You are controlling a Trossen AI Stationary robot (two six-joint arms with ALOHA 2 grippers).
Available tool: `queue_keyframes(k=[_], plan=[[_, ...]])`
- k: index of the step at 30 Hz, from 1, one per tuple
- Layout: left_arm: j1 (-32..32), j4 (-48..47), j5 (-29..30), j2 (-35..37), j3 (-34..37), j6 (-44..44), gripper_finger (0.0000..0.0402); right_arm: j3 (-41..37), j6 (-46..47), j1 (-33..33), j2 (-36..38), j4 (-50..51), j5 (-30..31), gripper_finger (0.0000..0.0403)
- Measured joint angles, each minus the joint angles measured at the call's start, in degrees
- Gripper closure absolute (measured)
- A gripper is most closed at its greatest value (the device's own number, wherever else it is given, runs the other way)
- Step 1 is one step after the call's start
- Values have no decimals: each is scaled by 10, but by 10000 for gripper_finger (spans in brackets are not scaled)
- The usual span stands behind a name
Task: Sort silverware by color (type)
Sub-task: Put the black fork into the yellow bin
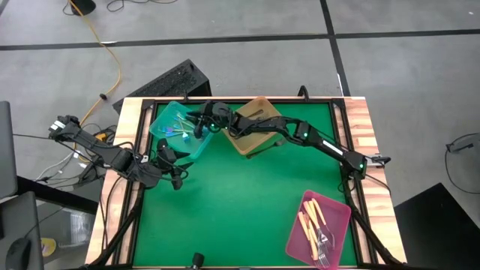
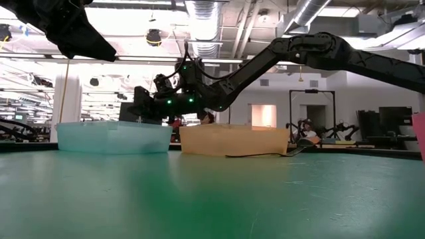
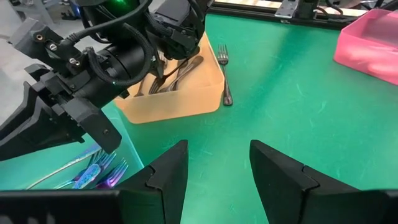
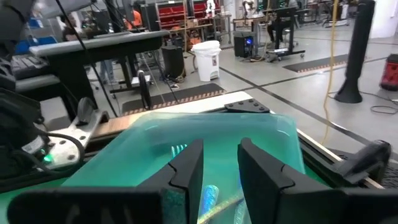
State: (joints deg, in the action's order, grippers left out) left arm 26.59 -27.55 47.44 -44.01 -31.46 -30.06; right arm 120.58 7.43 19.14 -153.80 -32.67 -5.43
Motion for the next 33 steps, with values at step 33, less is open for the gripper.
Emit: queue_keyframes(k=[33], plan=[[0,4,-5,0,0,0,246,132,-193,38,174,487,-89,280]])
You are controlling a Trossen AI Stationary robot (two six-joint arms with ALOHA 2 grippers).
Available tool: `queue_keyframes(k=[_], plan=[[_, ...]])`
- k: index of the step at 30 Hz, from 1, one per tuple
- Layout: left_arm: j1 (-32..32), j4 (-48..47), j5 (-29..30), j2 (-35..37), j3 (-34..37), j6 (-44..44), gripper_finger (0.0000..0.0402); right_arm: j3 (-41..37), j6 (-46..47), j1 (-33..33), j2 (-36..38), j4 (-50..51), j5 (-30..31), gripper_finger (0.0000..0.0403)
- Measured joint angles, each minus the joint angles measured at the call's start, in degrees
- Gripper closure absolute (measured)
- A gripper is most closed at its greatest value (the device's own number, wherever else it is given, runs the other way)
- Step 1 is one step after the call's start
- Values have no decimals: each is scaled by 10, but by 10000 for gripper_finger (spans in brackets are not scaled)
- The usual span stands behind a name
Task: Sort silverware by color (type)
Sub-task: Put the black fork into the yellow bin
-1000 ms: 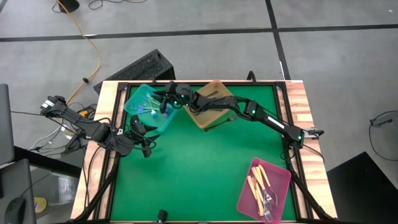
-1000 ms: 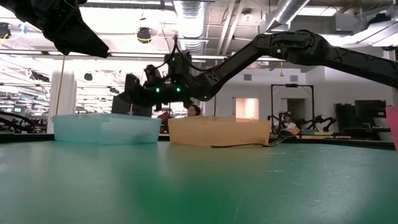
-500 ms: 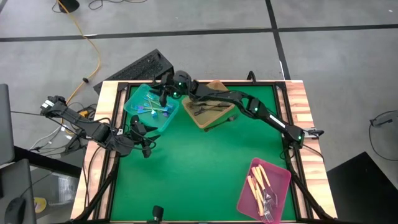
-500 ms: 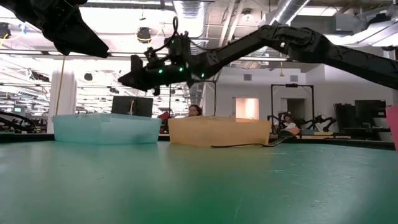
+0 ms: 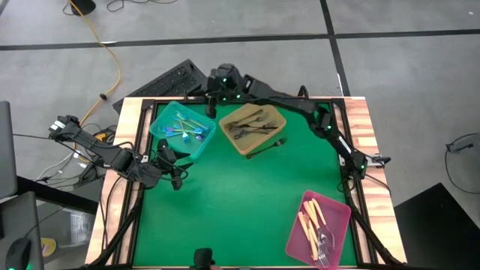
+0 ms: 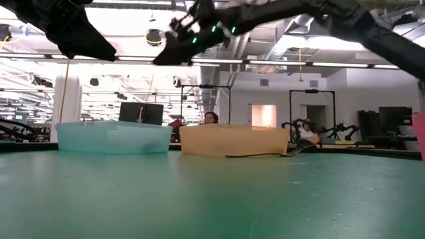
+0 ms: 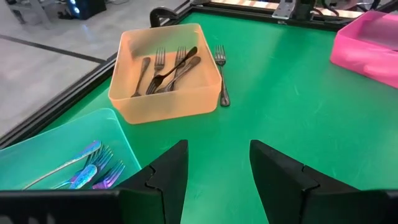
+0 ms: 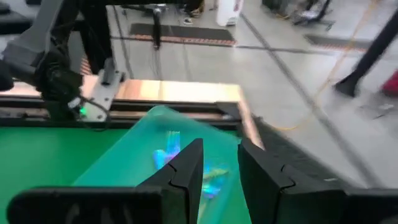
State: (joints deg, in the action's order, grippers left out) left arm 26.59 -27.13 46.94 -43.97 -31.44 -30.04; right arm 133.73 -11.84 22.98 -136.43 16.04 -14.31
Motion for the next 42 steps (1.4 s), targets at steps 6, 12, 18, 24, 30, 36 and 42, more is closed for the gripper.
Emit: queue_keyframes(k=[6,12,18,24,30,36,42], plan=[[0,1,3,0,0,2,246,1,-60,0,84,107,42,280],[0,2,4,0,0,3,246,1,-83,0,158,194,78,280],[0,18,4,0,0,5,246,0,-102,0,225,311,115,280],[0,25,2,0,0,19,246,0,-124,6,295,478,118,280],[0,24,16,0,0,20,246,0,-103,31,348,660,145,280],[0,24,14,0,0,19,246,-17,-42,58,398,735,137,280],[0,24,14,0,0,19,246,-119,-17,72,498,734,127,280]])
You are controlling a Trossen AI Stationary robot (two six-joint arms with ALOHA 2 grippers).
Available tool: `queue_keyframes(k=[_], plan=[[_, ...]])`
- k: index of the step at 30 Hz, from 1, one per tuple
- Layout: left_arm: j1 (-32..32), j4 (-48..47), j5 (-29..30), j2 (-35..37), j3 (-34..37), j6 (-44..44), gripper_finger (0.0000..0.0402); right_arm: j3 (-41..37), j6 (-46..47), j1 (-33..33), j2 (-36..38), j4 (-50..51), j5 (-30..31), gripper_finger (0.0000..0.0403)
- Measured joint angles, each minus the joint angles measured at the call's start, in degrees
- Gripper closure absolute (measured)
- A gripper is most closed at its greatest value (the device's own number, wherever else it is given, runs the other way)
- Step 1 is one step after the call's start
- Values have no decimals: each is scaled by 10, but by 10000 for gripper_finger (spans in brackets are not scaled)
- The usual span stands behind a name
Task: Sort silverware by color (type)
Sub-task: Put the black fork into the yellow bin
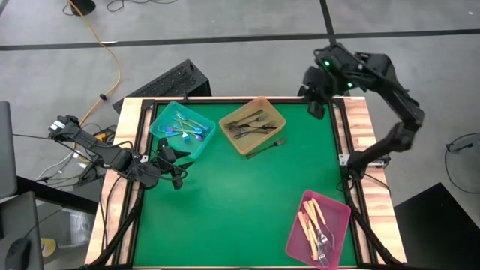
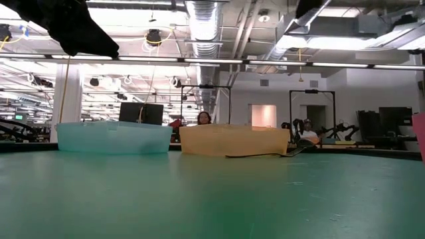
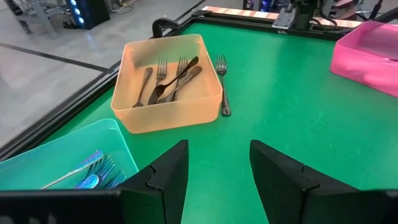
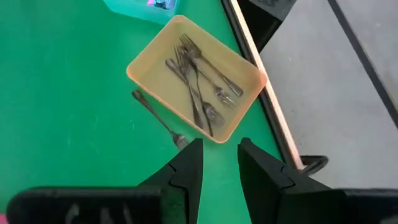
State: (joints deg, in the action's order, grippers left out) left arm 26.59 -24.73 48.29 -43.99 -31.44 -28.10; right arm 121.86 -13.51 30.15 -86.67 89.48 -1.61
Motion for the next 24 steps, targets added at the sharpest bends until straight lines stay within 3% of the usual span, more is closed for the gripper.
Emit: queue_keyframes(k=[7,15,24], plan=[[0,3,1,0,0,0,246,-237,32,0,148,-115,0,280],[0,39,-29,0,0,31,246,-566,47,0,305,-389,0,280],[0,48,-40,0,0,44,246,-832,103,-2,357,-647,-48,280]])
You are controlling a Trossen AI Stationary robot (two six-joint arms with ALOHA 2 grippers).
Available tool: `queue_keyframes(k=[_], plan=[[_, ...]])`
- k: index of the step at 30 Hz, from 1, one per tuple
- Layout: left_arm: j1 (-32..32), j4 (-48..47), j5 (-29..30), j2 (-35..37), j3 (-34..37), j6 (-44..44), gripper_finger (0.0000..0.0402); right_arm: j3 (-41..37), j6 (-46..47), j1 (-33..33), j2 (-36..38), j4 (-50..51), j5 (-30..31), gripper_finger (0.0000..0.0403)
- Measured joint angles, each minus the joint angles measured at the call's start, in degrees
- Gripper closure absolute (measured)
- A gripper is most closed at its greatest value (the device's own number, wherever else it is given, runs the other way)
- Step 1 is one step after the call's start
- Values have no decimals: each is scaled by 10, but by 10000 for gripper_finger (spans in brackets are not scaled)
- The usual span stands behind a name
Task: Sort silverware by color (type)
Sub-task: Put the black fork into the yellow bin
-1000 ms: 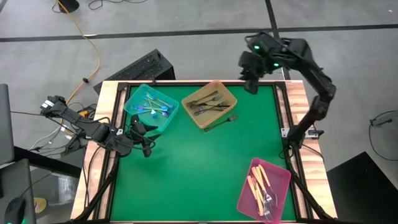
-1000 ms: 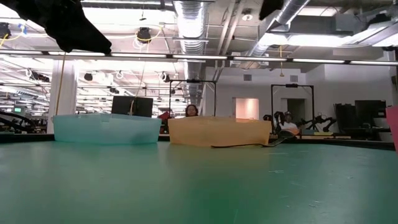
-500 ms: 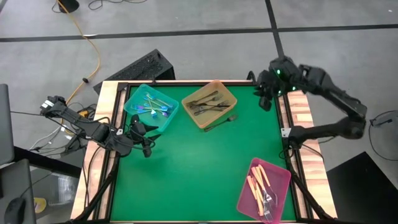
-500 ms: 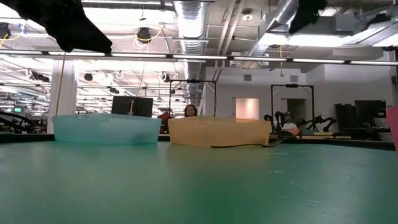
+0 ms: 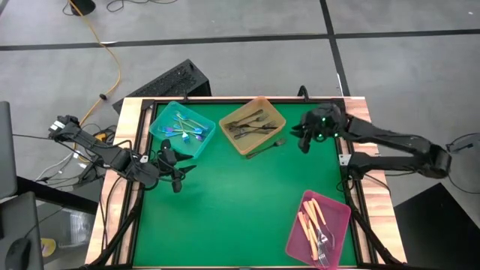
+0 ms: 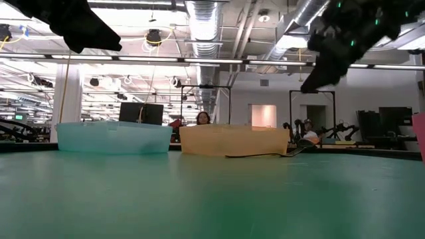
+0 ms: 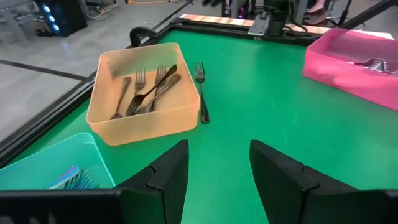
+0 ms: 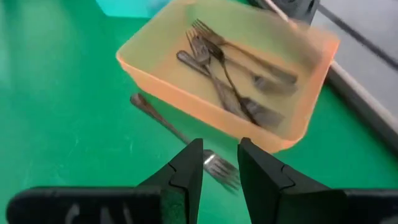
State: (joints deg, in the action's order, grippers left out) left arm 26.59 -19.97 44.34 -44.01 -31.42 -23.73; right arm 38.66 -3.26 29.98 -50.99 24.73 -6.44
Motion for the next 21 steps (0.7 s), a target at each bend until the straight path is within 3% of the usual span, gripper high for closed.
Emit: queue_keyframes(k=[4,7,12,21], plan=[[0,0,0,0,0,2,246,-73,72,-7,-21,-112,-8,280],[0,0,7,0,0,8,246,-93,96,-19,-46,-143,-3,280],[0,0,25,-2,0,8,246,-99,155,-44,-115,-147,87,280],[-1,10,30,-3,24,7,246,-99,136,-107,-254,-241,128,280]])
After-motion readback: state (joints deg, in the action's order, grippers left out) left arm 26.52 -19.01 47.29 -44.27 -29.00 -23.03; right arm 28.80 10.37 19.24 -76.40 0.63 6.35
